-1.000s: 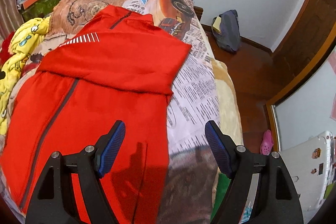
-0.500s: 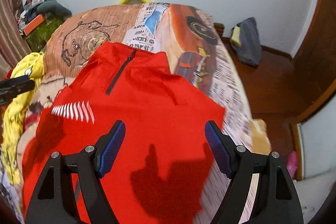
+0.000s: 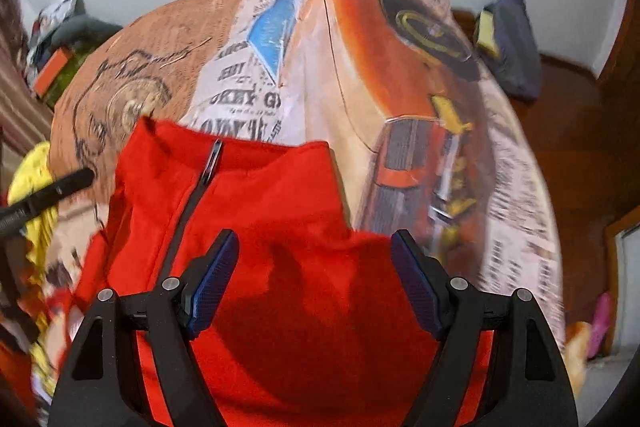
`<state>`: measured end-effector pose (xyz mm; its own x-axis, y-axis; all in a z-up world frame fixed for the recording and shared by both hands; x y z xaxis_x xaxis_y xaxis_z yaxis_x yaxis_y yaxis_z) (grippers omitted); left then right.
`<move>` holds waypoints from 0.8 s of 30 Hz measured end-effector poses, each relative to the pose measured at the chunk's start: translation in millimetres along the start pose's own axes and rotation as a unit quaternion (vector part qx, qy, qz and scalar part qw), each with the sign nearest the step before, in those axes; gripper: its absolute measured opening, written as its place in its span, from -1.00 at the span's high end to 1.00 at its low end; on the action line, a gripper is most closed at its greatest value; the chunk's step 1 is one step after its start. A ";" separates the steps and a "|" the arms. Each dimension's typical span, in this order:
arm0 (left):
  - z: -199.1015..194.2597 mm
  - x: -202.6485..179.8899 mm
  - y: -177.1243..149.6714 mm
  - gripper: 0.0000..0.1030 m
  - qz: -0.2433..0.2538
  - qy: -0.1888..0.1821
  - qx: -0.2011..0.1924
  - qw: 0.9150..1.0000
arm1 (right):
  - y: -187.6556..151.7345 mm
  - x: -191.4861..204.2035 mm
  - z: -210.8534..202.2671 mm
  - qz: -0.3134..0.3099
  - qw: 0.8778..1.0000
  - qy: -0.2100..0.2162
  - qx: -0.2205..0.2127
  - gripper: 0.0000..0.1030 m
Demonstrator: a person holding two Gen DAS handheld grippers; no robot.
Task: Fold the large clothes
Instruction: 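Move both tools toward the jacket's collar end, then grasp the jacket collar end with the left tool while the right tool grasps it too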
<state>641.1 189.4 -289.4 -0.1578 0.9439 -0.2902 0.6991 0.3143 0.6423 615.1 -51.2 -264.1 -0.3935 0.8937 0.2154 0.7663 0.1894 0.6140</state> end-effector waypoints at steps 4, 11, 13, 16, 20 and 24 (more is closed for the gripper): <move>32.2 6.0 -1.8 -0.38 -0.027 0.001 0.016 1.000 | 5.9 2.8 31.8 0.003 1.000 -0.003 0.029 -0.41; 50.4 -8.8 -2.4 0.08 -0.025 -0.040 0.018 0.999 | -2.2 23.3 45.2 -0.030 0.999 0.010 0.027 0.40; 45.4 -16.0 -2.6 0.46 -0.005 -0.034 0.013 0.999 | -5.9 28.7 39.0 -0.045 0.999 0.010 0.021 0.73; 33.1 -26.3 -3.8 0.89 0.033 -0.008 0.015 0.999 | -9.1 36.0 26.8 -0.061 0.998 0.010 0.011 0.81; -5.7 -35.1 0.9 0.90 0.074 0.007 -0.008 0.997 | -6.8 38.2 -14.6 -0.046 0.998 0.038 -0.021 0.82; -60.1 -47.6 -5.0 0.90 0.105 -0.003 -0.029 0.994 | -6.3 49.1 -57.0 -0.059 0.995 0.057 -0.049 0.83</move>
<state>603.2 149.1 -236.1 -0.0080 0.9888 -0.1491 0.6749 0.1154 0.7288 562.0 -31.6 -214.2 -0.5378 0.8142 0.2189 0.6604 0.2453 0.7097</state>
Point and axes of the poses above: each gripper's, at about its wrist camera, not at the fingertips, and z roughly the way its jaws point, x to its left, y to its top, the point moved 6 cm from there along z, roughly the way its jaws point, and after that the axes turned 9 degrees about -x, right-handed, at the moved point
